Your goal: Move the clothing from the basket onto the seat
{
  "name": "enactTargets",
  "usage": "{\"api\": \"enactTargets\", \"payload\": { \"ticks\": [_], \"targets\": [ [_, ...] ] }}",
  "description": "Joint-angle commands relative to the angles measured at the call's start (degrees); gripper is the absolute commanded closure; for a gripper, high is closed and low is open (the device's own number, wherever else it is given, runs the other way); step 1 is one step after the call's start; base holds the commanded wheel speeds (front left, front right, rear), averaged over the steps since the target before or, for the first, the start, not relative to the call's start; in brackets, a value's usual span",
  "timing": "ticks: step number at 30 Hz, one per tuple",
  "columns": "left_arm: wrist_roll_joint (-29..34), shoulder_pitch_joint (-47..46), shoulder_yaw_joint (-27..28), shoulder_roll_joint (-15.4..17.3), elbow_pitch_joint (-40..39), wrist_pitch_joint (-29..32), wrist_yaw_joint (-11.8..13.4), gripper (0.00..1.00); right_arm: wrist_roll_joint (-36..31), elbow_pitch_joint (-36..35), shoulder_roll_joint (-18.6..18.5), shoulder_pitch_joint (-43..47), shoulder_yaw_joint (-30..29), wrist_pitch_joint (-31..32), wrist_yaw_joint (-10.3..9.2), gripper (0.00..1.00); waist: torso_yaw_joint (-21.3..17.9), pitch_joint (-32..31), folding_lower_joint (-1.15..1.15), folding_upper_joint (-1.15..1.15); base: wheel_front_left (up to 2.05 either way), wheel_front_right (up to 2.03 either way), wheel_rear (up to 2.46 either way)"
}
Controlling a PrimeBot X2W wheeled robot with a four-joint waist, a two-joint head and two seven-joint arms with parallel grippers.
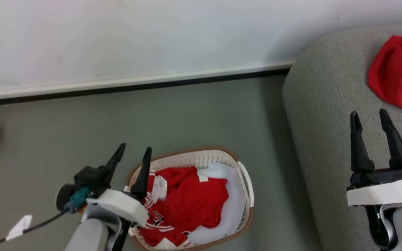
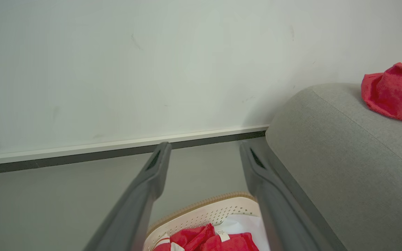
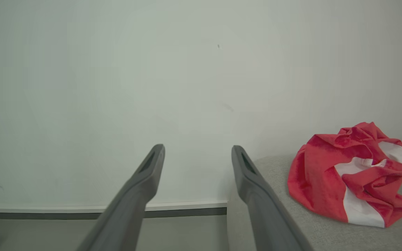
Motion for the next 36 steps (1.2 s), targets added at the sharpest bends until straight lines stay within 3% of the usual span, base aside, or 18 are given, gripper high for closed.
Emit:
{"api": "enactTargets", "payload": {
  "ticks": [1, 11, 24, 36],
  "targets": [
    [0.5, -1.9, -0.8, 0.8, 1.8, 0.5, -0.4, 0.0, -0.3, -0.7, 0.3, -1.2, -0.3, 0.0, -0.13, 0.0, -2.1, 3.4, -0.02, 0.0, 0.0, 0.0, 0.0],
    [-0.9, -11.7, -7.6, 1.8, 15.5, 4.0, -1.4, 0.0, -0.6, -3.2, 1.8, -4.6, -1.4, 0.0, -0.13, 0.0, -5.0, 11.3, -0.02, 0.0, 0.0, 0.0, 0.0],
    [-8.2, -21.4, -18.0, 3.9, 31.4, 8.2, -1.4, 0.0, -0.3, -6.6, 3.5, -8.9, -2.4, 0.0, -0.13, 0.0, -8.7, 20.2, -0.02, 0.0, 0.0, 0.0, 0.0],
    [-7.9, -30.8, -24.4, 7.3, 43.7, 13.8, -1.4, 0.0, 0.7, -9.8, 4.6, -12.0, -1.8, 0.0, -0.13, 0.0, -12.8, 29.6, -0.02, 0.0, 0.0, 0.0, 0.0]
  ]
}}
